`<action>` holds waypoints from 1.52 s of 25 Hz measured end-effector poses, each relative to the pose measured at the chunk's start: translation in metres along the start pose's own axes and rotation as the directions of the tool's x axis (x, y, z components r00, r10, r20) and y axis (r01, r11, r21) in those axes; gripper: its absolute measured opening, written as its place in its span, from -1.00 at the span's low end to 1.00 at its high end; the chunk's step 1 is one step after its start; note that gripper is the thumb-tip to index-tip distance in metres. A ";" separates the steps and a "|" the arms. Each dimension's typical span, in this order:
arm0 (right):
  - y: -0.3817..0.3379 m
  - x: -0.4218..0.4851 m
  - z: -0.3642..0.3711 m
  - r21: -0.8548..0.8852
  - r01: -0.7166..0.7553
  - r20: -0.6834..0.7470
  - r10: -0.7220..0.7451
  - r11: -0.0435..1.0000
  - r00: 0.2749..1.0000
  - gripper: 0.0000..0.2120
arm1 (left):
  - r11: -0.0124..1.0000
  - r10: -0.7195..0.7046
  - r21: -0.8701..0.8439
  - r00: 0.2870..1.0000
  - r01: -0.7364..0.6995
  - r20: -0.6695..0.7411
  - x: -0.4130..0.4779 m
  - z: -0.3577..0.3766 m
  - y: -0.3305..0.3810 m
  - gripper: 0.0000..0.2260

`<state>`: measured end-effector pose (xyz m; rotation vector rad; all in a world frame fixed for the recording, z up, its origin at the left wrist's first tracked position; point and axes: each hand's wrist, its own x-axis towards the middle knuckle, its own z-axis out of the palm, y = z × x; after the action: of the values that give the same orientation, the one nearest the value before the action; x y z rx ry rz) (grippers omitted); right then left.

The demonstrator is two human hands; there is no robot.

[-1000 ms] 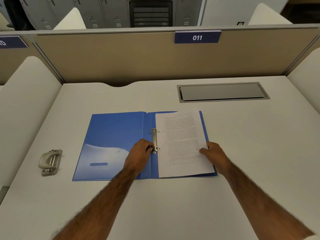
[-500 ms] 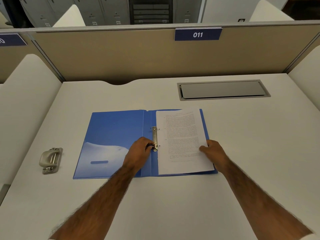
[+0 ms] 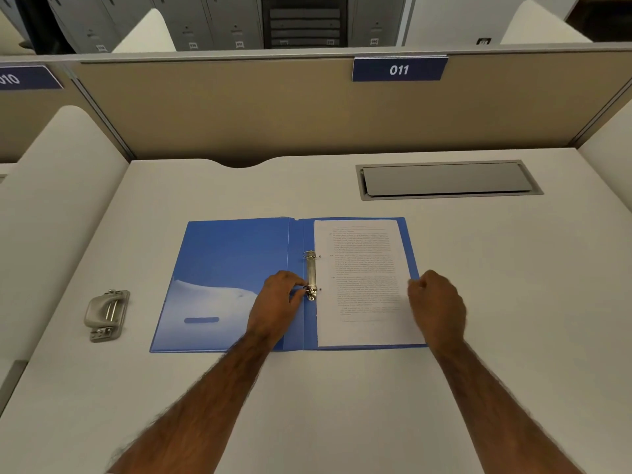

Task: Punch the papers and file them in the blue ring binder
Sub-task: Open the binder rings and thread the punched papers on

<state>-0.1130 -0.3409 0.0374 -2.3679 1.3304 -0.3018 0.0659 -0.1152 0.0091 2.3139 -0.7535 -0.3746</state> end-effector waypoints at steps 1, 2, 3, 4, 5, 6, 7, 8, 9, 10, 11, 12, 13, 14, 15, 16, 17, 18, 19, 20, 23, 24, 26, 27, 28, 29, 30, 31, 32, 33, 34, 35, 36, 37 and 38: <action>-0.014 -0.005 0.005 0.047 0.093 0.024 -0.094 0.995 0.995 -0.80 | 1.000 -0.001 0.026 1.000 0.001 -0.004 0.001 0.000 0.000 -0.84; -0.032 -0.012 0.013 0.077 0.190 0.079 -0.196 0.979 0.977 -0.83 | 0.999 -0.004 0.050 1.000 0.004 -0.003 0.002 0.000 -0.001 -0.83; -0.049 -0.018 0.022 0.078 0.286 0.143 -0.295 0.955 0.945 -0.84 | 0.998 -0.004 0.067 1.000 0.005 -0.005 0.003 0.001 -0.002 -0.83; -0.066 -0.024 0.032 0.069 0.371 0.196 -0.377 0.926 0.905 -0.83 | 0.997 -0.004 0.078 1.000 0.005 -0.008 0.003 0.002 -0.002 -0.83; -0.080 -0.028 0.043 0.059 0.443 0.230 -0.444 0.895 0.866 -0.82 | 0.996 -0.003 0.086 1.000 0.004 -0.015 0.003 0.002 -0.001 -0.82; -0.093 -0.031 0.052 0.035 0.496 0.264 -0.487 0.868 0.833 -0.81 | 0.996 -0.003 0.093 1.000 0.005 -0.022 0.003 0.001 0.000 -0.82; -0.103 -0.032 0.061 -0.006 0.535 0.306 -0.508 0.845 0.805 -0.82 | 0.995 -0.002 0.101 1.000 0.004 -0.026 0.003 0.001 0.001 -0.81; -0.111 -0.032 0.066 -0.051 0.562 0.350 -0.512 0.826 0.784 -0.84 | 0.994 -0.001 0.110 1.000 0.004 -0.027 0.003 0.000 0.001 -0.80; -0.118 -0.032 0.069 -0.085 0.580 0.386 -0.510 0.810 0.769 -0.84 | 0.993 0.000 0.117 1.000 0.004 -0.029 0.003 0.000 0.001 -0.79; -0.123 -0.031 0.072 -0.106 0.587 0.409 -0.503 0.803 0.761 -0.83 | 0.992 -0.001 0.124 0.999 0.005 -0.033 0.003 -0.001 0.002 -0.79; -0.126 -0.030 0.073 -0.117 0.588 0.415 -0.498 0.800 0.761 -0.83 | 0.991 0.003 0.136 0.999 0.003 -0.041 0.003 -0.001 0.003 -0.79; -0.128 -0.029 0.074 -0.127 0.588 0.415 -0.496 0.799 0.763 -0.83 | 0.988 0.004 0.152 0.999 0.003 -0.048 0.003 -0.001 0.004 -0.80; -0.129 -0.029 0.074 -0.138 0.592 0.406 -0.500 0.794 0.765 -0.82 | 0.986 0.003 0.166 0.999 0.006 -0.054 0.003 -0.001 0.005 -0.80; -0.130 -0.029 0.074 -0.149 0.599 0.401 -0.506 0.787 0.764 -0.82 | 0.985 -0.004 0.173 0.998 0.014 -0.057 0.002 0.000 0.006 -0.80; -0.129 -0.028 0.073 -0.156 0.603 0.398 -0.509 0.782 0.764 -0.83 | 0.985 -0.012 0.171 0.998 0.022 -0.060 0.002 0.001 0.007 -0.80; -0.130 -0.028 0.073 -0.160 0.600 0.394 -0.507 0.784 0.767 -0.83 | 0.987 -0.022 0.159 0.998 0.032 -0.064 0.002 0.003 0.008 -0.80; -0.130 -0.027 0.073 -0.165 0.595 0.386 -0.503 0.787 0.773 -0.83 | 0.989 -0.030 0.143 0.997 0.039 -0.071 0.003 0.004 0.008 -0.79; -0.131 -0.027 0.072 -0.170 0.588 0.378 -0.499 0.791 0.780 -0.83 | 0.991 -0.040 0.122 0.997 0.049 -0.072 0.004 0.005 0.008 -0.79; -0.131 -0.027 0.071 -0.173 0.584 0.371 -0.496 0.793 0.785 -0.83 | 0.993 -0.047 0.103 0.997 0.054 -0.068 0.005 0.005 0.007 -0.79; -0.131 -0.027 0.071 -0.174 0.577 0.363 -0.493 0.798 0.791 -0.83 | 0.994 -0.049 0.090 0.997 0.054 -0.062 0.006 0.006 0.006 -0.80; -0.129 -0.027 0.071 -0.143 0.545 0.344 -0.475 0.826 0.810 -0.82 | 0.996 -0.054 0.066 0.997 0.057 -0.053 0.008 0.007 0.006 -0.81; -0.129 -0.027 0.071 -0.128 0.537 0.336 -0.473 0.834 0.815 -0.82 | 0.996 -0.062 0.054 0.997 0.065 -0.055 0.008 0.007 0.006 -0.82; -0.128 -0.028 0.073 -0.095 0.523 0.330 -0.469 0.847 0.819 -0.83 | 0.997 -0.074 0.024 0.995 0.076 -0.062 0.008 0.007 0.005 -0.83; -0.127 -0.028 0.074 -0.074 0.513 0.332 -0.464 0.855 0.821 -0.84 | 0.997 -0.077 0.008 0.995 0.078 -0.066 0.007 0.007 0.005 -0.84; -0.126 -0.028 0.076 -0.048 0.499 0.336 -0.457 0.865 0.824 -0.86 | 0.997 -0.080 -0.010 0.994 0.080 -0.072 0.007 0.008 0.005 -0.85; -0.124 -0.028 0.078 -0.022 0.486 0.337 -0.451 0.874 0.826 -0.87 | 0.997 -0.081 -0.020 0.994 0.079 -0.078 0.007 0.009 0.004 -0.86; -0.122 -0.026 0.080 0.005 0.473 0.338 -0.446 0.881 0.829 -0.87 | 0.997 -0.077 -0.019 0.994 0.075 -0.083 0.006 0.010 0.003 -0.86; -0.121 -0.025 0.082 0.025 0.464 0.341 -0.444 0.885 0.829 -0.87 | 0.998 -0.070 -0.012 0.994 0.070 -0.082 0.006 0.010 0.003 -0.86; -0.121 -0.024 0.083 0.035 0.463 0.349 -0.445 0.886 0.825 -0.87 | 0.998 -0.061 -0.008 0.995 0.061 -0.075 0.006 0.011 0.001 -0.86; -0.121 -0.023 0.084 0.042 0.461 0.359 -0.444 0.886 0.821 -0.86 | 0.999 -0.051 -0.005 0.997 0.051 -0.063 0.007 0.011 0.001 -0.85; -0.120 -0.024 0.084 0.049 0.456 0.363 -0.441 0.889 0.821 -0.86 | 0.999 -0.044 -0.003 0.998 0.044 -0.052 0.007 0.011 0.000 -0.86; -0.119 -0.024 0.085 0.061 0.449 0.358 -0.440 0.891 0.824 -0.87 | 0.999 -0.043 -0.013 0.998 0.042 -0.056 0.008 0.012 0.000 -0.86; -0.117 -0.024 0.087 0.077 0.436 0.344 -0.435 0.896 0.832 -0.88 | 0.998 -0.048 -0.035 0.996 0.046 -0.069 0.007 0.013 -0.001 -0.87; -0.114 -0.024 0.089 0.097 0.420 0.327 -0.427 0.902 0.843 -0.89 | 0.997 -0.064 -0.053 0.995 0.060 -0.081 0.007 0.014 -0.003 -0.85; -0.112 -0.024 0.090 0.116 0.404 0.315 -0.420 0.907 0.851 -0.88 | 0.995 -0.082 -0.061 0.993 0.077 -0.087 0.007 0.015 -0.005 -0.81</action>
<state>-0.0063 -0.2471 0.0075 -2.5083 0.6465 -0.0408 0.0670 -0.1234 -0.0056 2.2950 -0.6004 -0.3219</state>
